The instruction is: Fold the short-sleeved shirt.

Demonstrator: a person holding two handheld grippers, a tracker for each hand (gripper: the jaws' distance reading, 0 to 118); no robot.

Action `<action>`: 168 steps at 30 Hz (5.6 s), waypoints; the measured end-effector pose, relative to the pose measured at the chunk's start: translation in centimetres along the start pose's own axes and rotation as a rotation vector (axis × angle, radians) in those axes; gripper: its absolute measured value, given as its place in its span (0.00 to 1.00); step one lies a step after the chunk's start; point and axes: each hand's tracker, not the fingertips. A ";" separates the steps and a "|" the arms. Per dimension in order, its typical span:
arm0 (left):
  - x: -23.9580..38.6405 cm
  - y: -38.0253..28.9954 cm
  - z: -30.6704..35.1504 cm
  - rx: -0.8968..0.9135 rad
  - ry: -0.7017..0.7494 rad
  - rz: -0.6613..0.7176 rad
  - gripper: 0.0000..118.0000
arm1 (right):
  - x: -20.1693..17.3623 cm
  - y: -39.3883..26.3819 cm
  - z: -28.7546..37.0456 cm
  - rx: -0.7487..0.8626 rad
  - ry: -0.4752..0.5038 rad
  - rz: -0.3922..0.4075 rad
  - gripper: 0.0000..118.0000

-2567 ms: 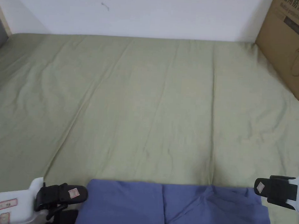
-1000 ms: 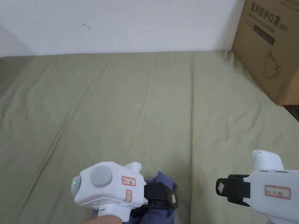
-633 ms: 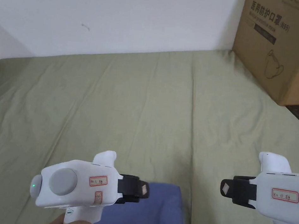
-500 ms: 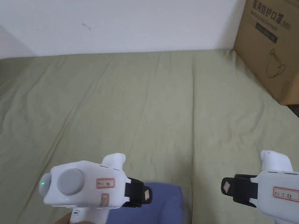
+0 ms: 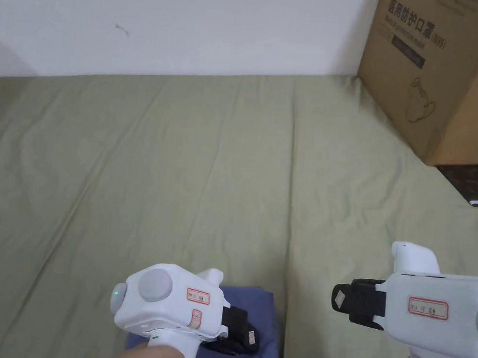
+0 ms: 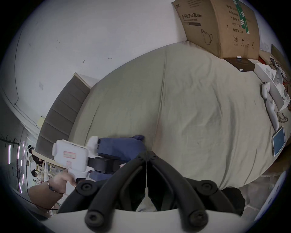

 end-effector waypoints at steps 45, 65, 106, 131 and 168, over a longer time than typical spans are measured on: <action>-15.6 -4.3 14.5 0.329 -0.204 0.208 1.00 | -0.1 -3.4 -14.4 -0.349 0.189 -0.056 0.00; -18.1 -2.8 3.7 0.169 -0.521 0.363 0.15 | 1.3 -3.7 -15.2 -0.362 0.276 -0.199 0.00; -25.2 0.3 35.1 0.198 1.007 -0.128 0.98 | -6.4 1.6 -6.0 -0.189 0.181 0.034 0.00; 7.6 -0.2 19.6 1.030 0.697 -0.369 0.01 | -11.3 6.5 1.8 0.427 -0.080 0.297 0.00; 11.3 -3.6 20.4 1.267 0.646 -0.405 1.00 | -13.1 4.1 2.4 0.833 -0.263 0.399 1.00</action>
